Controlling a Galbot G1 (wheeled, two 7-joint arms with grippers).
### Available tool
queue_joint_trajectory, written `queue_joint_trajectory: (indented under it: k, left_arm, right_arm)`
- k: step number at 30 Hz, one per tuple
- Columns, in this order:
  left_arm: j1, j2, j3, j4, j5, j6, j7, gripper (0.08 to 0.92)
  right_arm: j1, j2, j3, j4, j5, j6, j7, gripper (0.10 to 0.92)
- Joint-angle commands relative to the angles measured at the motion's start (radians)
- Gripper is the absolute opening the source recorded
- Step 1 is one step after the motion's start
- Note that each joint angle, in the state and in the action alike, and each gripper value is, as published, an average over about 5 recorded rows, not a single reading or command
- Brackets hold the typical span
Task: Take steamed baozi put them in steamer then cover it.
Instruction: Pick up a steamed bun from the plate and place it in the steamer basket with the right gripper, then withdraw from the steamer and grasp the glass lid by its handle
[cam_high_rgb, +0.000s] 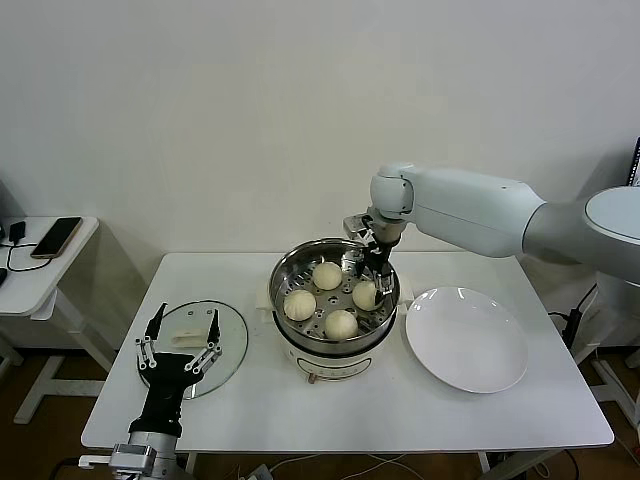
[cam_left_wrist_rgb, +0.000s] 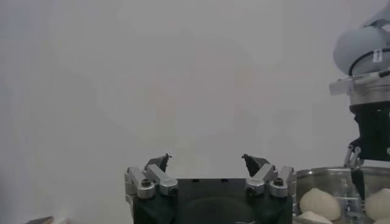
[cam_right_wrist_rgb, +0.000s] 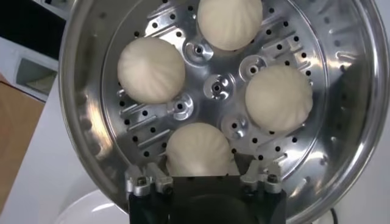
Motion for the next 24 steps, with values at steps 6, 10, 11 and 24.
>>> queue_joint_trajectory:
  k: [6, 10, 11, 24]
  left_arm:
    - [-0.040, 0.022, 0.000, 0.037, 0.249, 0.045, -0.081, 0.823]
    - [-0.069, 0.045, 0.001, 0.051, 0.366, 0.118, -0.127, 0.823]
    - [-0.076, 0.050, -0.001, 0.059, 0.392, 0.125, -0.130, 0.823]
    - [-0.131, 0.112, -0.050, 0.236, 0.686, 0.083, -0.089, 0.823]
  right_arm:
    - [0.010, -0.274, 0.314, 0.205, 0.129, 0.177, 0.137, 0.823]
    - [-0.052, -0.395, 0.336, 0.335, 0.273, 0.292, 0.674, 0.823]
    - [-0.083, -0.416, 0.348, 0.357, 0.282, 0.327, 0.803, 0.823]
    - [-0.871, -0.451, 1.122, 0.406, 0.213, 0.497, 1.462, 0.823]
